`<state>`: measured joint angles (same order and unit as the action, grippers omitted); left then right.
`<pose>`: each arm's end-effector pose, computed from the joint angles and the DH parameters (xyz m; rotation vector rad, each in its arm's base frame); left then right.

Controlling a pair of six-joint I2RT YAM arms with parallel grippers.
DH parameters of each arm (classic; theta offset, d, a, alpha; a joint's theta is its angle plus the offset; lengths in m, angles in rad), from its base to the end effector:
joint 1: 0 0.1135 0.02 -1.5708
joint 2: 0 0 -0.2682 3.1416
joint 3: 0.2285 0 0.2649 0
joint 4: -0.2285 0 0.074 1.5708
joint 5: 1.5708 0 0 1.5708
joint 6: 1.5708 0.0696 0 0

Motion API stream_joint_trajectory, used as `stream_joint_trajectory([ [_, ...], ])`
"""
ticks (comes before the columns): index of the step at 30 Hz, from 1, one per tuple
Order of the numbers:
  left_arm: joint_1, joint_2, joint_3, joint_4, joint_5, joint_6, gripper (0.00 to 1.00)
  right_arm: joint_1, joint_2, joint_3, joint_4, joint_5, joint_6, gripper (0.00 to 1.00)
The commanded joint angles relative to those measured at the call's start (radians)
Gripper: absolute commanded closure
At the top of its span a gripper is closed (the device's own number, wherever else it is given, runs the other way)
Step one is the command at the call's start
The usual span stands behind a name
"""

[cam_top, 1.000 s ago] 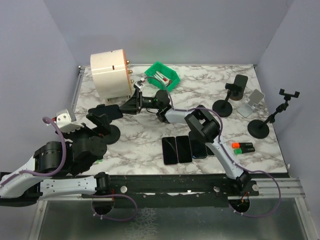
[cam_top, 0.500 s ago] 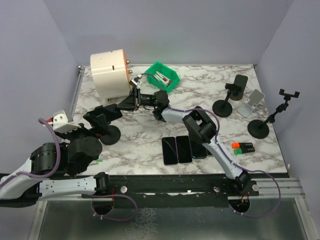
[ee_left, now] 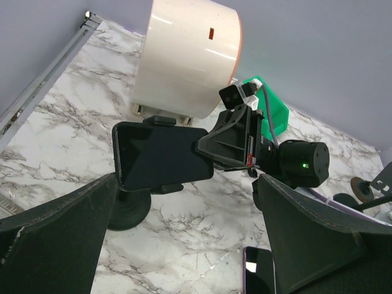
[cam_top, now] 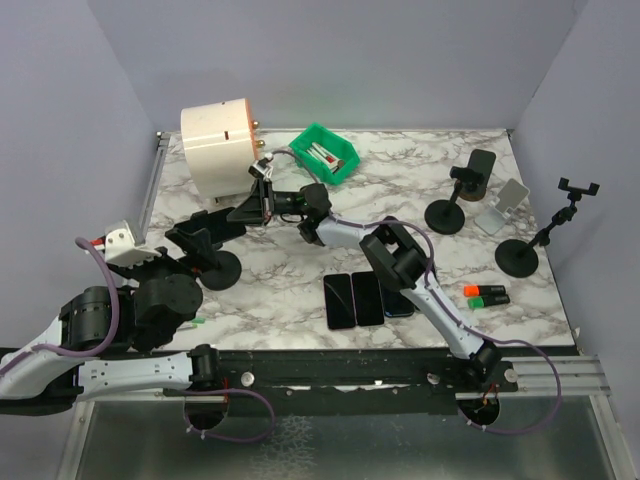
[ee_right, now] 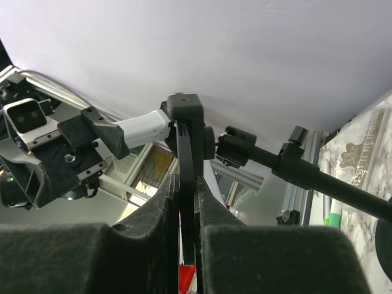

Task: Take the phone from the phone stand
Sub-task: Move the phone stand with the phone to the center of the board.

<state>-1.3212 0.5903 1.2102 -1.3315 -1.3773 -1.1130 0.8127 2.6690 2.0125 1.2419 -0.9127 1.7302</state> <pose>0.0757 -0.0204 0.4045 -0.4318 1.6463 -0.2304 0.3705 0.4713 0.1900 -0.4923 1.6995 2.5131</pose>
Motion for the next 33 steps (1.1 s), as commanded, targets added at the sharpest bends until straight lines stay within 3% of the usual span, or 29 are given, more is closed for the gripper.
stream_joint_trajectory([
  [1, 0.005, -0.014, -0.013, 0.005, -0.014, 0.015, 0.02, 0.006, -0.021, -0.052, 0.064, 0.004, 0.009, 0.95],
  [3, 0.005, -0.017, -0.014, 0.008, -0.011, 0.015, 0.03, 0.002, -0.055, -0.117, 0.116, 0.031, 0.021, 1.0],
  [17, 0.005, -0.021, -0.075, 0.135, 0.0, 0.084, 0.02, -0.161, -0.45, -0.675, 0.289, 0.186, -0.143, 1.0],
  [33, 0.004, 0.034, -0.279, 0.587, 0.039, 0.353, 0.01, -0.364, -0.745, -1.091, 0.299, 0.314, -0.257, 1.0],
])
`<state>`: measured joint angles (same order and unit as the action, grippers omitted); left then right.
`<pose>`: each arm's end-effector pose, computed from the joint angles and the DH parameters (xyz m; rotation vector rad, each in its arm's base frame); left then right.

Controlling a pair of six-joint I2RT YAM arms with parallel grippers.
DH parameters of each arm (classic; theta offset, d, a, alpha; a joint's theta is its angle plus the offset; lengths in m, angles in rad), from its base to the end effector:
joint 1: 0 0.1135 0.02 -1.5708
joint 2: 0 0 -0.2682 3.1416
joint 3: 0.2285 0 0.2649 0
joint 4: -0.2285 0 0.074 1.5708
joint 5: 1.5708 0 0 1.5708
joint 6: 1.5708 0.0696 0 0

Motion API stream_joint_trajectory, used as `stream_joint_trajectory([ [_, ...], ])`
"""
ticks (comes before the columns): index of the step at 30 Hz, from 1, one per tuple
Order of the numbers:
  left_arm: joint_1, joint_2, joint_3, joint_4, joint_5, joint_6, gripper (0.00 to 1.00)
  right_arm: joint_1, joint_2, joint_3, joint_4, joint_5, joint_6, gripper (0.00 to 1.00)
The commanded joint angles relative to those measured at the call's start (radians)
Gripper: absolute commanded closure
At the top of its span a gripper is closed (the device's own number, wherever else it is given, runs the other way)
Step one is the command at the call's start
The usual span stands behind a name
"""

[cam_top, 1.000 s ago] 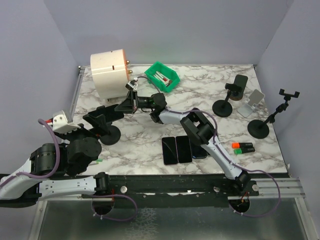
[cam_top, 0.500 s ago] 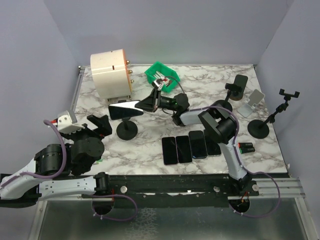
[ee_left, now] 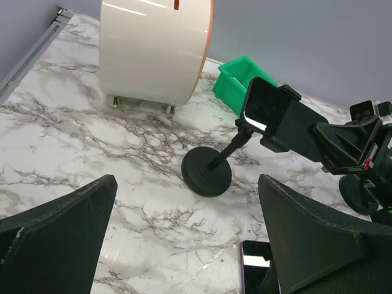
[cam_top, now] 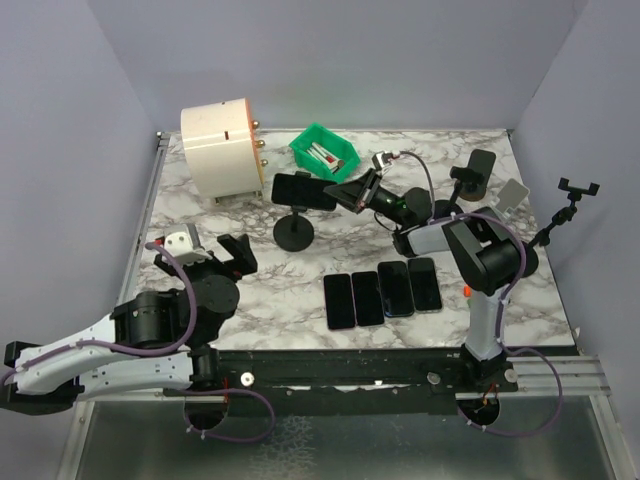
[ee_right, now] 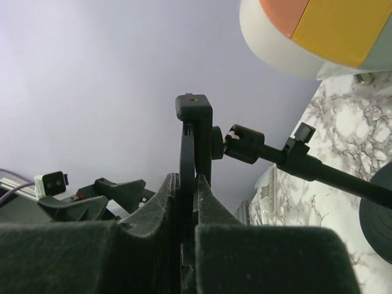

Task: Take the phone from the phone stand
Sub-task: Move the phone stand with the phone to the center of the board.

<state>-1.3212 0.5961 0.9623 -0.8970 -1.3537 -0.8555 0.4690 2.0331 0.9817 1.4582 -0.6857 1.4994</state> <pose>0.0891 -0.0745 0.3674 -0.3318 1.6512 -0.2057 0.3701 0.2369 0.2099 0.0287 1.5776 2.0295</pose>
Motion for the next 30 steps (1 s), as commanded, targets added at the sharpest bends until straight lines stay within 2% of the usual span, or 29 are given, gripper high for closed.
stream_joint_trajectory([
  [1, 0.005, 0.035, -0.039, 0.174, 0.013, 0.102, 0.01, -0.02, -0.133, -0.087, 0.07, 0.101, -0.031, 1.0],
  [7, 0.005, 0.063, -0.086, 0.312, 0.022, 0.176, 0.01, -0.021, -0.291, -0.246, -0.048, 0.192, -0.08, 1.0],
  [10, 0.004, 0.073, -0.106, 0.368, 0.031, 0.213, 0.01, -0.021, -0.362, -0.26, -0.183, 0.204, -0.144, 1.0],
  [14, 0.004, 0.085, -0.126, 0.422, 0.041, 0.246, 0.01, -0.021, -0.39, -0.257, -0.273, 0.178, -0.188, 1.0],
  [19, 0.005, 0.085, -0.141, 0.457, 0.051, 0.267, 0.01, -0.02, -0.446, -0.206, -0.49, 0.113, -0.3, 0.63],
  [21, 0.004, 0.08, -0.147, 0.463, 0.056, 0.274, 0.01, -0.021, -0.482, -0.189, -0.605, 0.113, -0.365, 0.51],
  [24, 0.005, 0.07, -0.155, 0.471, 0.062, 0.282, 0.01, -0.021, -0.525, -0.165, -0.756, 0.115, -0.46, 0.41],
  [30, 0.006, 0.056, -0.164, 0.48, 0.07, 0.297, 0.01, -0.021, -0.612, -0.11, -1.073, 0.172, -0.649, 0.28],
])
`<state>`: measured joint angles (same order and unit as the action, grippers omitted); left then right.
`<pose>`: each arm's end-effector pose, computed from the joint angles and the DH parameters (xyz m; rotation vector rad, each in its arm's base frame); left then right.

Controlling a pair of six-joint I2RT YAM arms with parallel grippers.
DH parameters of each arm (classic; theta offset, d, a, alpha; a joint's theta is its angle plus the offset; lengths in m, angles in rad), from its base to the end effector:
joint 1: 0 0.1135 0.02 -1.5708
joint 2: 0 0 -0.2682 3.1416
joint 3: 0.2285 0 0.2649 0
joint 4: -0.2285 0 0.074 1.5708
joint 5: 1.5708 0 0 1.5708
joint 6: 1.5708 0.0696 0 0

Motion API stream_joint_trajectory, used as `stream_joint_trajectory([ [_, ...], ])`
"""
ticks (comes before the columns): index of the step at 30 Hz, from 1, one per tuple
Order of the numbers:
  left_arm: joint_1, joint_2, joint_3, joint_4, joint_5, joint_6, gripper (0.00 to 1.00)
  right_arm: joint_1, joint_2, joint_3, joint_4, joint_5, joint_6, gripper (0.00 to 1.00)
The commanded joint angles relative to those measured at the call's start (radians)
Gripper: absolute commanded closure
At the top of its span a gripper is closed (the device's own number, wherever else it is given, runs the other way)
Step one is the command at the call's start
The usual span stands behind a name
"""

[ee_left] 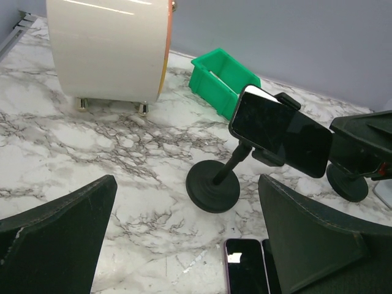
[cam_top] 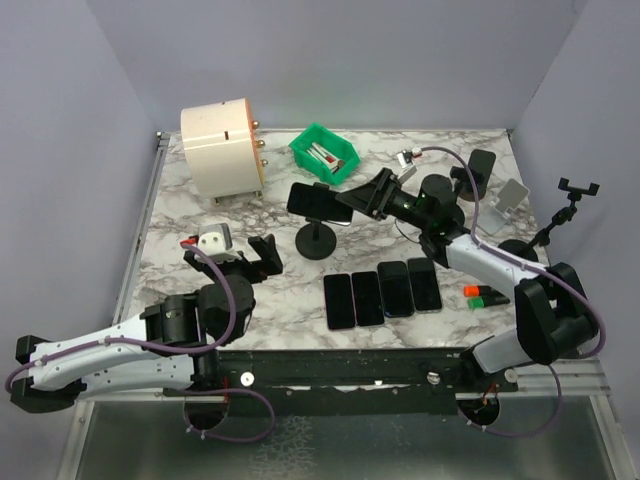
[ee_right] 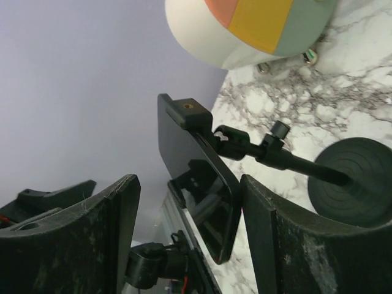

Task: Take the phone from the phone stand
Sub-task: Move the phone stand with the phone to the center of the board.

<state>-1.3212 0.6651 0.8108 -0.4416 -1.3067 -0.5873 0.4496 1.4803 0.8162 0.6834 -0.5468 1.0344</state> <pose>0.1006 -0.1226 0.3490 -0.2449 1.6338 -0.2323 0.3169 0.1931 0.2714 0.0250 1.7914 1.5428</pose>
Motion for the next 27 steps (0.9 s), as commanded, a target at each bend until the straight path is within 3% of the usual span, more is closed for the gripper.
stream_joint_trajectory([
  [1, 0.006, -0.015, -0.013, 0.025, 0.024, 0.032, 0.01, -0.002, -0.08, 0.072, -0.371, 0.06, -0.235, 0.27],
  [8, 0.006, -0.016, -0.079, 0.184, 0.073, 0.15, 0.01, -0.002, -0.241, 0.194, -0.818, 0.317, -0.569, 0.2],
  [11, 0.032, 0.018, -0.106, 0.282, 0.134, 0.199, 0.01, 0.0, -0.278, 0.256, -0.906, 0.42, -0.646, 0.2],
  [13, 0.116, 0.058, -0.109, 0.32, 0.258, 0.193, 0.01, 0.005, -0.295, 0.275, -0.911, 0.489, -0.681, 0.2],
  [17, 0.477, 0.15, -0.061, 0.287, 0.739, 0.04, 0.02, 0.012, -0.328, 0.298, -0.912, 0.564, -0.759, 0.18],
  [19, 0.605, 0.161, -0.061, 0.318, 0.916, -0.02, 0.03, 0.022, -0.325, 0.342, -0.954, 0.593, -0.796, 0.17],
  [24, 0.776, 0.116, -0.078, 0.351, 1.084, -0.142, 0.03, 0.128, -0.251, 0.482, -1.085, 0.624, -0.966, 0.15],
  [27, 0.895, 0.112, -0.119, 0.374, 1.21, -0.235, 0.03, 0.286, -0.166, 0.616, -1.164, 0.778, -1.103, 0.13],
])
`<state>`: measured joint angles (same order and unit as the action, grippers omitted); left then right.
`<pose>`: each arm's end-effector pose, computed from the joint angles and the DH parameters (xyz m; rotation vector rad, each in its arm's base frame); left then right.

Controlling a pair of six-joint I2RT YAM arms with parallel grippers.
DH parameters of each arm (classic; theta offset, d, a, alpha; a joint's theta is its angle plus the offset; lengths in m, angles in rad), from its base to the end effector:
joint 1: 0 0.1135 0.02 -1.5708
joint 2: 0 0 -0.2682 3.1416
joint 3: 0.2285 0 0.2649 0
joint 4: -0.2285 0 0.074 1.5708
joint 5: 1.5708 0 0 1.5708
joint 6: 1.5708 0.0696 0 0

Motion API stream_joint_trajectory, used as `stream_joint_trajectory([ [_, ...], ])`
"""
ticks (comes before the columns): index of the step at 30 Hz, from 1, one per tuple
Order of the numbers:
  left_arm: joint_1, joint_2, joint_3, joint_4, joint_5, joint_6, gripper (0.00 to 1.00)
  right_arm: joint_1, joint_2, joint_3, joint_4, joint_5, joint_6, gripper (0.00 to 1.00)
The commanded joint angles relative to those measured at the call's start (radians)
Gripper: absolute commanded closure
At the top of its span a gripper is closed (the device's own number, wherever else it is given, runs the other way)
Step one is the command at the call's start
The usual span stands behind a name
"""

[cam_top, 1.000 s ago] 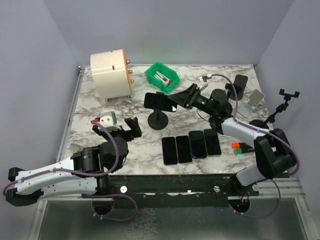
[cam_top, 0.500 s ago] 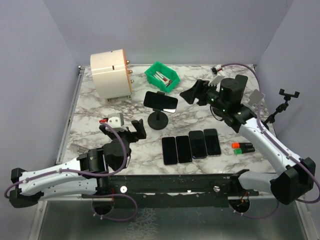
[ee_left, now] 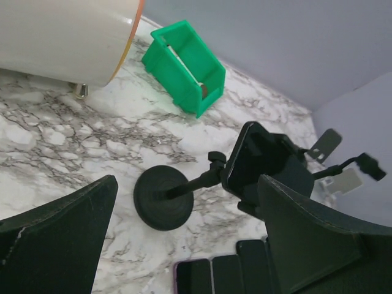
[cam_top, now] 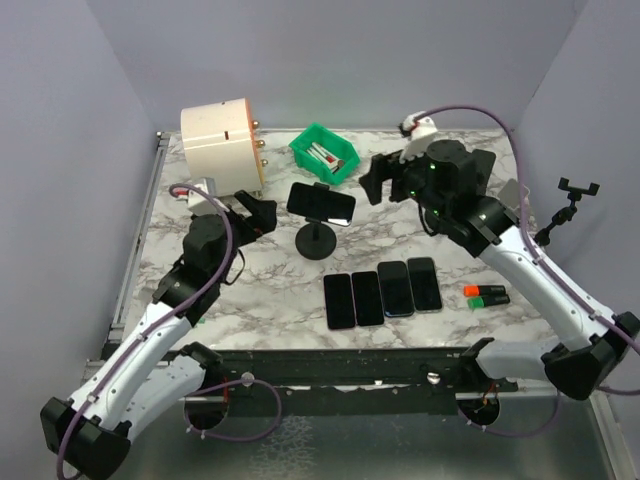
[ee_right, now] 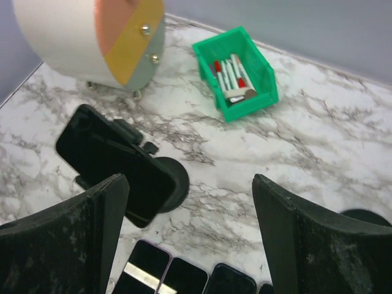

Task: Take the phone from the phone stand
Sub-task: Move the phone stand with the phone to the center of the board, then remove the phone from the phone stand.

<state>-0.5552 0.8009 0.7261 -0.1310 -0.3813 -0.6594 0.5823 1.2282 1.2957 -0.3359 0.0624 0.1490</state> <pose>0.2098 -0.0996 0.3183 -0.3698 1.7549 -0.5410 0.2710 0.1732 0.4053 -0.3571 1.8283 0.4532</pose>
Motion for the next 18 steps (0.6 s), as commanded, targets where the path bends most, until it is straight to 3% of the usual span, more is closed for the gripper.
stream_joint_trajectory([
  [1, 0.168, -0.023, -0.059, 0.08, 0.333, -0.193, 0.03, 0.185, 0.111, 0.175, -0.165, 0.181, -0.251, 0.12],
  [5, 0.288, -0.028, -0.188, 0.172, 0.475, -0.297, 0.04, 0.218, 0.191, 0.297, -0.212, 0.101, -0.314, 0.04],
  [9, 0.321, -0.025, -0.229, 0.19, 0.487, -0.292, 0.05, 0.261, 0.271, 0.345, -0.25, 0.078, -0.392, 0.0],
  [18, 0.331, 0.054, -0.202, 0.209, 0.517, -0.222, 0.06, 0.277, 0.225, 0.138, -0.177, 0.048, -0.569, 0.0],
])
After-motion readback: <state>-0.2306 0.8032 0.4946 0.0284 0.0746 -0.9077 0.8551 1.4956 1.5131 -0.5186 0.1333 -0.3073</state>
